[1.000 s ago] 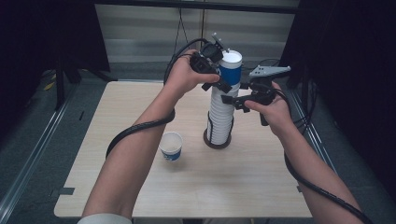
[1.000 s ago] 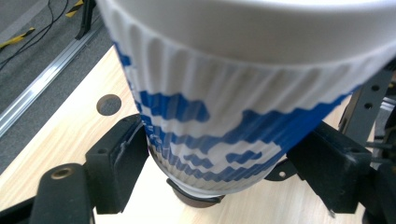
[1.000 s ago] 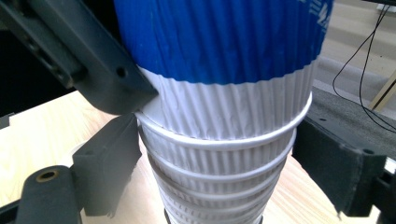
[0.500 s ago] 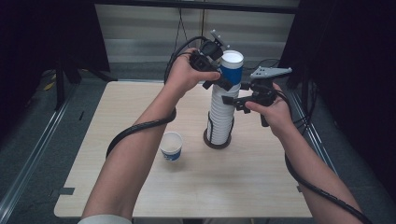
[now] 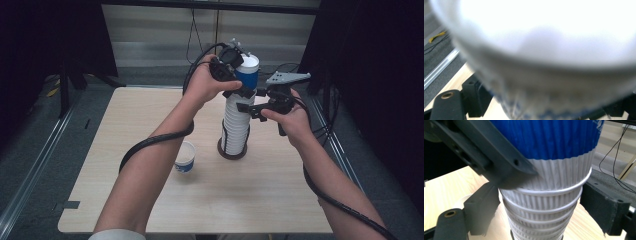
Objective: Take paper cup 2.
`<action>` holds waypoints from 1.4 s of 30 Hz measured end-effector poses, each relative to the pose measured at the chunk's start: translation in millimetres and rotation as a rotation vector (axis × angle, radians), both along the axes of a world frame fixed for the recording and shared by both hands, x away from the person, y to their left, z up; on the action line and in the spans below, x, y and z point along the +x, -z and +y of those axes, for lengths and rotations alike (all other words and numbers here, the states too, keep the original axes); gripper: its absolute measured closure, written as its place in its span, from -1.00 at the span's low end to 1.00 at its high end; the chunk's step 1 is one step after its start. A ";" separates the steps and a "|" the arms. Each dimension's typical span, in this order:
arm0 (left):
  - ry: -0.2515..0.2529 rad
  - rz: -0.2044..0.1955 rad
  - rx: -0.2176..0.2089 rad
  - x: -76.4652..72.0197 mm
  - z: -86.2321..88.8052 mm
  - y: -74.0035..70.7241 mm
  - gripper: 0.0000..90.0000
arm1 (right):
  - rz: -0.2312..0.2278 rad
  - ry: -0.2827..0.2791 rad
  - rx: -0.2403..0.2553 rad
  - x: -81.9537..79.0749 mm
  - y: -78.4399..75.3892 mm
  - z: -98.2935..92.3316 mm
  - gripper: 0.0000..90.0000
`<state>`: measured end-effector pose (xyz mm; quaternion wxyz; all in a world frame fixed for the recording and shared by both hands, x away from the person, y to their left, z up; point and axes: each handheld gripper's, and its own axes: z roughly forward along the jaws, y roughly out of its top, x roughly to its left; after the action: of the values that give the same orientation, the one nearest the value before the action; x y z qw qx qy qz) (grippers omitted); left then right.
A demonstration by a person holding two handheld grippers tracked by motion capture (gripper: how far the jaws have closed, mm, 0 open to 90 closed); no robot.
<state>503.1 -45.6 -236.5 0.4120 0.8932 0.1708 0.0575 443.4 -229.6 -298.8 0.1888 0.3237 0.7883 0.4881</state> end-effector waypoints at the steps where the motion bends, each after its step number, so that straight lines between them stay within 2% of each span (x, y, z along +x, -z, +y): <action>1: -0.010 0.002 0.000 0.1 -0.6 -0.9 -0.65 | 0.003 0.001 -0.001 -0.3 -0.1 -0.4 -0.66; 8: -0.045 0.044 0.002 0.2 -0.6 -4.3 -0.59 | 0.000 -0.006 -0.004 -1.7 1.6 -0.9 -0.65; 13: -0.061 0.048 -0.005 0.6 0.4 -6.0 -0.58 | -0.004 -0.005 -0.016 -2.3 3.5 -0.7 -0.62; 14: -0.066 0.055 -0.007 1.0 1.4 -6.7 -0.58 | -0.001 -0.003 -0.037 -2.6 3.6 -0.4 -0.51; 16: -0.064 0.052 -0.006 1.2 1.5 -7.0 -0.58 | 0.002 -0.010 -0.039 -3.2 5.7 -1.2 -0.51; 18: -0.062 0.051 0.013 -0.6 0.1 -8.7 -0.58 | -0.003 -0.013 -0.049 -3.9 5.3 -1.1 -0.51; 20: -0.061 0.051 0.007 0.2 0.8 -7.9 -0.58 | -0.004 -0.005 -0.049 -4.9 5.2 -0.7 -0.52; 23: -0.056 0.053 0.003 0.1 1.5 -7.5 -0.58 | -0.004 0.005 -0.020 -5.1 5.8 -0.7 -0.54; 26: -0.051 0.050 0.017 -1.3 0.9 -8.7 -0.58 | -0.005 0.003 0.000 -5.5 5.4 0.6 -0.69; 27: -0.051 0.054 0.017 -1.0 0.8 -8.8 -0.58 | -0.007 0.000 0.028 -5.6 4.1 1.2 -0.70; 31: -0.048 0.048 0.016 -2.2 -0.1 -8.6 -0.58 | -0.006 0.024 0.033 -5.6 1.1 3.3 -0.70; 34: -0.049 0.044 0.024 -2.5 0.1 -9.3 -0.58 | 0.011 0.037 0.067 -3.7 5.1 4.8 -0.70; 36: -0.049 0.049 0.020 -2.7 0.2 -9.3 -0.58 | 0.008 0.036 0.062 -4.2 5.3 5.3 -0.69; 37: -0.039 0.051 0.033 -2.3 0.3 -10.5 -0.58 | 0.001 0.030 0.048 -5.1 5.1 6.4 -0.69; 42: -0.043 0.058 0.033 -1.5 0.6 -11.0 -0.58 | 0.011 0.029 0.022 -4.3 2.3 7.5 -0.68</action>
<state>501.6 -45.0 -225.5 0.3909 0.8972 0.2009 0.0435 439.0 -222.1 -301.0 0.1879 0.3397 0.7792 0.4921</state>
